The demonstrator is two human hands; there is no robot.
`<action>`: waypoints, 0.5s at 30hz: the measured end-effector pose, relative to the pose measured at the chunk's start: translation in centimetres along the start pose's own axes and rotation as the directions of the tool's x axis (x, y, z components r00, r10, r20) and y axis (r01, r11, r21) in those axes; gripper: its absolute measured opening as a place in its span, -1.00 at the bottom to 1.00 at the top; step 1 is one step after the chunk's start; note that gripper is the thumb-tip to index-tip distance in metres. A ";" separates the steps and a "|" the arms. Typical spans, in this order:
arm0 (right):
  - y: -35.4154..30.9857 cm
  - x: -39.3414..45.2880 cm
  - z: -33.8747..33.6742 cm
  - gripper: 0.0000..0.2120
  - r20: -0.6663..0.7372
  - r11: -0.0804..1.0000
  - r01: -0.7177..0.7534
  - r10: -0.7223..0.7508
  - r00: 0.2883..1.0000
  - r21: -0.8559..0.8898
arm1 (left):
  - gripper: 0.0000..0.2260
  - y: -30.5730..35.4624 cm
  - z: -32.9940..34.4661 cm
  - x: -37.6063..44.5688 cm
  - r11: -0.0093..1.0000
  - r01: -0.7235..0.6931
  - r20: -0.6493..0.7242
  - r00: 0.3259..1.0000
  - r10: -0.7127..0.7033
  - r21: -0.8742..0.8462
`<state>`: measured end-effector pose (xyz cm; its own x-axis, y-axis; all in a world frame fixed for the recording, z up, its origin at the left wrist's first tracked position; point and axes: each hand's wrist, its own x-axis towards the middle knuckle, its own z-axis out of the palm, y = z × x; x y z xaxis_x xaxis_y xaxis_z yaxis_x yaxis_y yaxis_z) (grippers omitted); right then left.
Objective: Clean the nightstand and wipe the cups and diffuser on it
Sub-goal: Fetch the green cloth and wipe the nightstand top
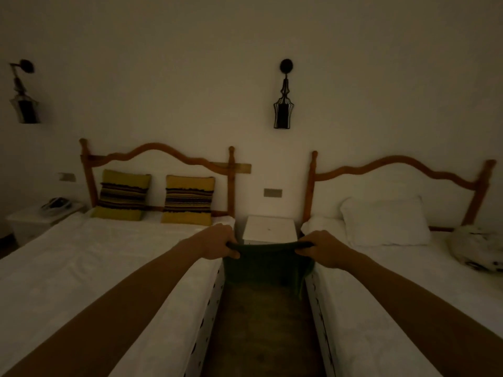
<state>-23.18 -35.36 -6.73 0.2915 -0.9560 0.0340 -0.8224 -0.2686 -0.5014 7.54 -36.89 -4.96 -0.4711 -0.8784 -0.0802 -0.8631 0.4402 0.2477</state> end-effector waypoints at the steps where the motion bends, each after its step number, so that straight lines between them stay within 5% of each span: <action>1: 1.4 1.9 -0.7 -0.85 -0.002 1.000 -0.005 0.005 1.000 0.002 | -0.81 -0.2 -0.5 2.4 1.000 -0.004 -0.001 1.000 0.004 -0.002; 15: 15.1 25.3 -5.5 -0.79 0.025 0.996 -0.045 0.047 0.999 -0.077 | -0.79 -7.6 -2.0 31.8 1.000 0.005 0.019 1.000 -0.006 0.029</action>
<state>-30.90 -64.24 -8.64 0.2643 -0.9644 -0.0115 -0.8699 -0.2333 -0.4346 -0.49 -68.57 -7.44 -0.4695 -0.8772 -0.1002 -0.8703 0.4408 0.2196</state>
